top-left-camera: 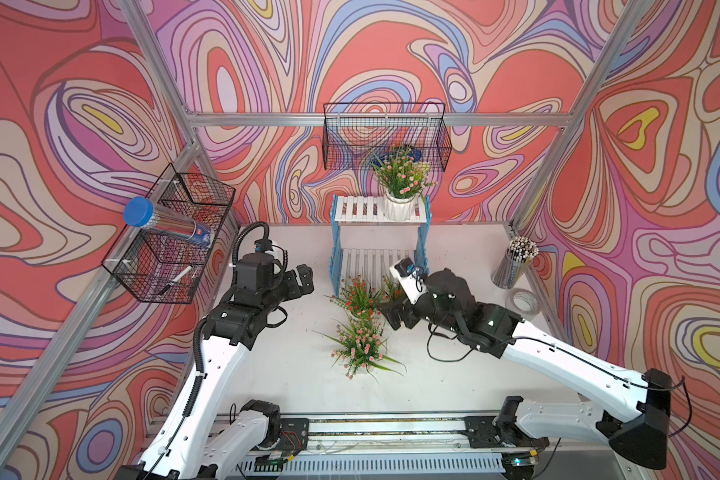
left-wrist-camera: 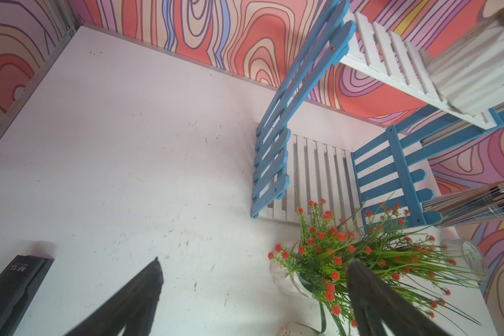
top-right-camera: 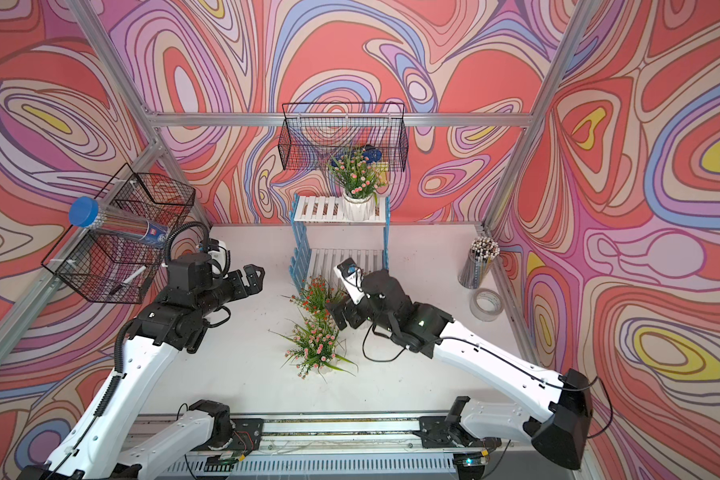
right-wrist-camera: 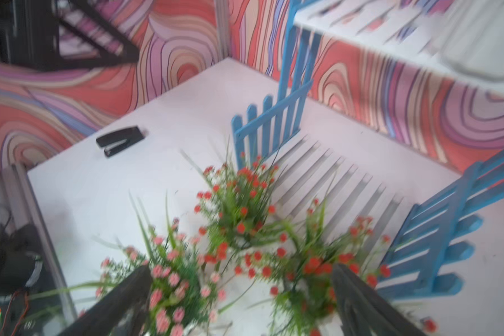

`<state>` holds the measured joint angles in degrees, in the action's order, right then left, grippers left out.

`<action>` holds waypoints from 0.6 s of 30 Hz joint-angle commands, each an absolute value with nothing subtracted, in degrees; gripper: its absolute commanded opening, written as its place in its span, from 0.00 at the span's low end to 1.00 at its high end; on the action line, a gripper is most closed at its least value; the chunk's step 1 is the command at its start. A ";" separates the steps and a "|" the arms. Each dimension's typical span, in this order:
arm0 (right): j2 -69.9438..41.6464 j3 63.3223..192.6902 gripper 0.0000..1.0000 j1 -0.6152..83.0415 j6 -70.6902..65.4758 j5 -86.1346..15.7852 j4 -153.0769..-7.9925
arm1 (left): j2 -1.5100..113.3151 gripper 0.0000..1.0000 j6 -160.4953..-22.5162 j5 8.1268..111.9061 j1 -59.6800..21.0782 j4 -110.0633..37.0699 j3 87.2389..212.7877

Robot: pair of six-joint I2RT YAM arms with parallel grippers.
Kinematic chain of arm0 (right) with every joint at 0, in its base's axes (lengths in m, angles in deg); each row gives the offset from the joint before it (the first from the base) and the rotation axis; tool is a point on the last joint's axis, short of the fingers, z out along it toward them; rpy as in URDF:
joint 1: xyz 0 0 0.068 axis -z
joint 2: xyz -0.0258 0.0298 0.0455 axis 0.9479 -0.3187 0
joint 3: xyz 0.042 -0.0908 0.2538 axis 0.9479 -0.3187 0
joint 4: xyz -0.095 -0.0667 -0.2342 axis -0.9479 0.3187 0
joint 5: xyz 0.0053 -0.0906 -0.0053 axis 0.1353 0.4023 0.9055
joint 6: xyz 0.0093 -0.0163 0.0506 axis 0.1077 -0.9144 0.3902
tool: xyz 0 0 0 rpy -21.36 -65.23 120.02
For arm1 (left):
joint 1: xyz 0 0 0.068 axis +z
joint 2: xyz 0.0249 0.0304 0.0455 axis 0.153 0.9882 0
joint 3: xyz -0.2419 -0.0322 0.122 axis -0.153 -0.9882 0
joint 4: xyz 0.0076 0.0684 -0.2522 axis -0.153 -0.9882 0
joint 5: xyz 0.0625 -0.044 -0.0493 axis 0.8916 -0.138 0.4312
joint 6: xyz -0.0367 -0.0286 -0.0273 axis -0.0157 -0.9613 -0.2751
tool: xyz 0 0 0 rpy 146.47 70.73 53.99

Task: Place the baby's breath potted plants on the rack by color
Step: Pick up the baby's breath potted plant from the center of the board.

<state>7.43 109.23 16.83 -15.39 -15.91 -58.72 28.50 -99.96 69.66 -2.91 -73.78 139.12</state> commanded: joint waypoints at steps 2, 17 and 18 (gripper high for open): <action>11.17 100.23 0.98 7.40 -7.89 -5.01 -59.42 | 28.63 1.00 -99.51 68.75 -3.24 -74.11 141.66; 10.66 78.88 0.98 -6.37 2.16 1.35 -76.94 | 27.82 1.00 -100.91 68.26 -3.24 -76.34 142.02; 9.79 77.81 0.98 -6.38 1.46 1.37 -79.89 | 27.69 1.00 -100.92 68.33 -3.24 -76.48 141.95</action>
